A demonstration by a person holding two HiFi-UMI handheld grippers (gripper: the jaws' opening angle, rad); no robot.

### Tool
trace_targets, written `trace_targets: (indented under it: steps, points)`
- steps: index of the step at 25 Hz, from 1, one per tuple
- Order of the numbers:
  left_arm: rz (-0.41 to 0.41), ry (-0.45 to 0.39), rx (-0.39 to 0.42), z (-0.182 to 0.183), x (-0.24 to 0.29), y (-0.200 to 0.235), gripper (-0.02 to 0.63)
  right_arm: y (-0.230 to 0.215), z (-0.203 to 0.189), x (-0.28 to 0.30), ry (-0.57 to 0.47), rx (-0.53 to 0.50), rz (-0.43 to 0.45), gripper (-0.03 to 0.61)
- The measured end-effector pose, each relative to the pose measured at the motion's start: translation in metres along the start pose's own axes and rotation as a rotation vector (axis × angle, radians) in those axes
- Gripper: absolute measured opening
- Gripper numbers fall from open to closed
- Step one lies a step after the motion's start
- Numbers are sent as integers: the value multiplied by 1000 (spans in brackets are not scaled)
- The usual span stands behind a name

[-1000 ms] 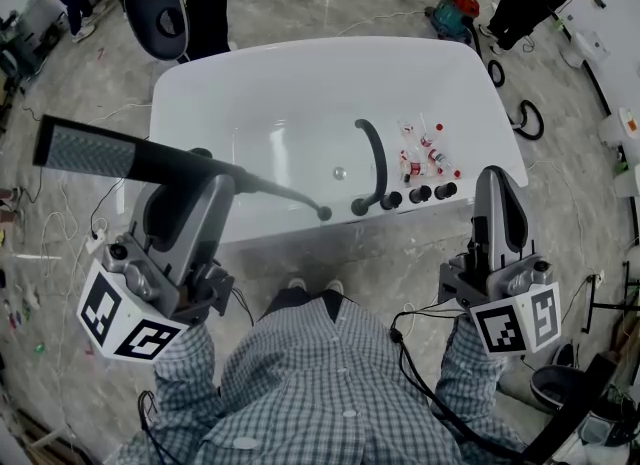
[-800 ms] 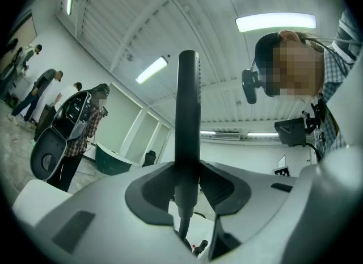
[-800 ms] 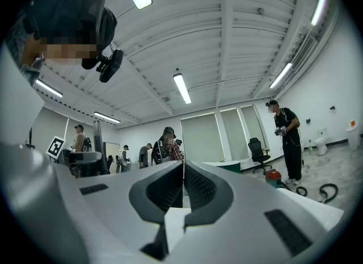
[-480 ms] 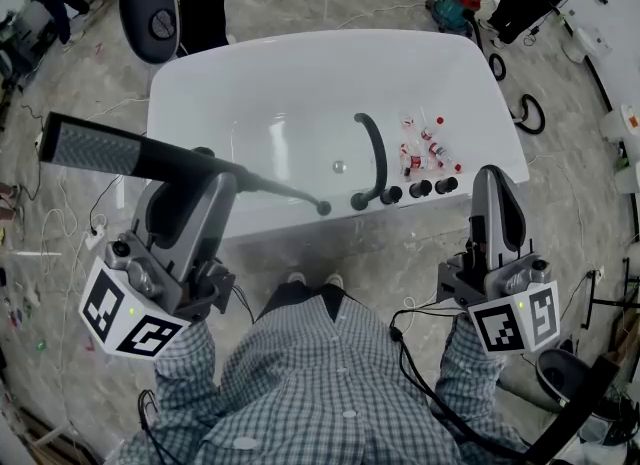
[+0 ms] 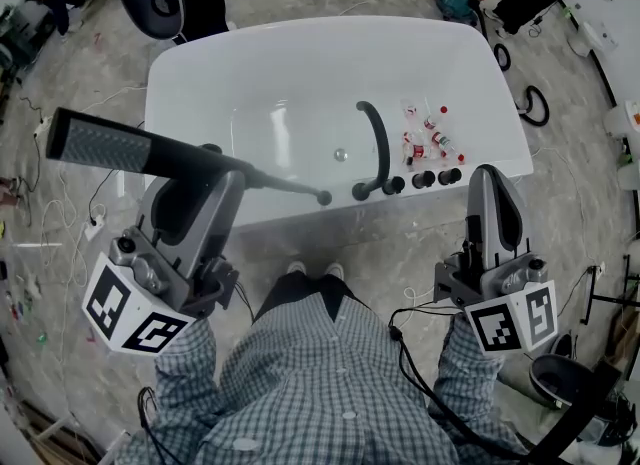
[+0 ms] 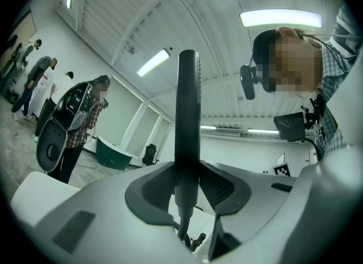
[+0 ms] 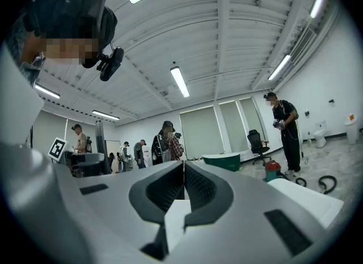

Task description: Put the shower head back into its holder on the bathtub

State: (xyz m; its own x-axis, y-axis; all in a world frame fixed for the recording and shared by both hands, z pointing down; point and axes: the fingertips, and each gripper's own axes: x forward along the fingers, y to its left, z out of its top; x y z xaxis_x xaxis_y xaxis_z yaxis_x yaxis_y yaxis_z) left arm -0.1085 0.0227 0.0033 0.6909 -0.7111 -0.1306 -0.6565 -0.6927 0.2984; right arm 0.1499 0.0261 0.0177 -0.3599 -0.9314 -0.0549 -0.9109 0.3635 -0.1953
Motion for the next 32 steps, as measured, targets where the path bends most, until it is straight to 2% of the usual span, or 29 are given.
trace_targets:
  steps: [11,25,32]
  points:
    - [-4,46,-11,-14,1,8,138,8,-13,9,46,19,0,17]
    - [16,116,-22,-86,30,16,138,-24,-67,18,118,68,25,17]
    - [21,143,-35,-100,36,24,138,-25,-80,21,149,81,26,17]
